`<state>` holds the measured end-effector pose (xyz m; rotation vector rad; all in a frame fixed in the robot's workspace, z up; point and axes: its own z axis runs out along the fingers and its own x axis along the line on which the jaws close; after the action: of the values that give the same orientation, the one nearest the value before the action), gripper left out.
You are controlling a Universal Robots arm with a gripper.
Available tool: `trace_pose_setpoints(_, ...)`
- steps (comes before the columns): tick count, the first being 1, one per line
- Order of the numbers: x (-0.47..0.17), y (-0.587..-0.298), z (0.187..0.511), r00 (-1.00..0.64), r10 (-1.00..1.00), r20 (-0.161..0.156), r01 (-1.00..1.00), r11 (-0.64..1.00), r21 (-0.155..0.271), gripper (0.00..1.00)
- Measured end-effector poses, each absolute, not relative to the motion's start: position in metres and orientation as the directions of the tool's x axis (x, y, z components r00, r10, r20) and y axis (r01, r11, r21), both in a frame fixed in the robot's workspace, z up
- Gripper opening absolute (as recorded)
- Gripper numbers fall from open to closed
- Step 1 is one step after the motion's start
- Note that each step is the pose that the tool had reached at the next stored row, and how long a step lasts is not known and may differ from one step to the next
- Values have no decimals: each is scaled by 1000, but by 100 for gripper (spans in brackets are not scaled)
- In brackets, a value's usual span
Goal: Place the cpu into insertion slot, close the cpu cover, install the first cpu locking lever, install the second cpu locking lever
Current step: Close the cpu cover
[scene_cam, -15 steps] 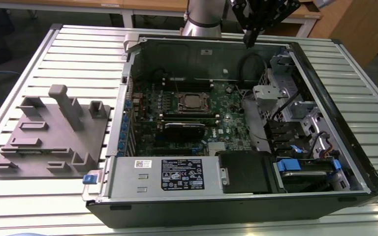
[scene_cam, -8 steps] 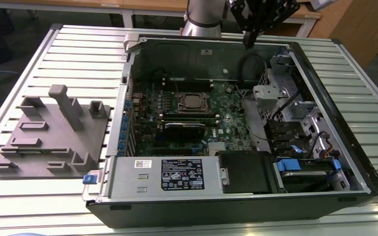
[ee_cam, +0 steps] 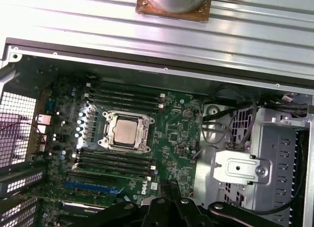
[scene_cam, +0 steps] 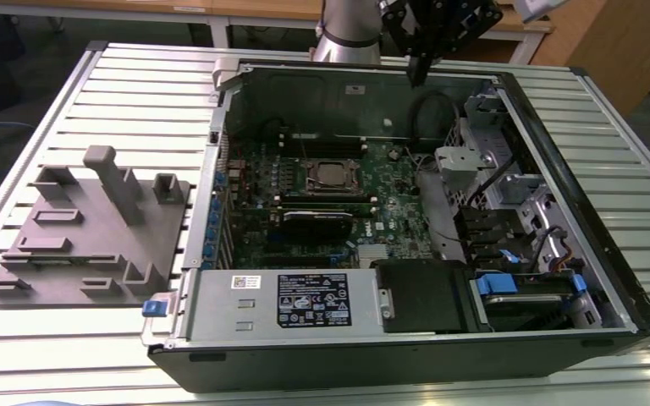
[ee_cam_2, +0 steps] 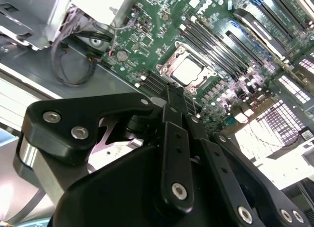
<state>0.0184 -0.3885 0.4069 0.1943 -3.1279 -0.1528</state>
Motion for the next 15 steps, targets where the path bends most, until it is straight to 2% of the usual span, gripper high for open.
trace_pose_setpoints(15, -8, -389, 396, -998, -69, -5, -69, 993, 96, 10)
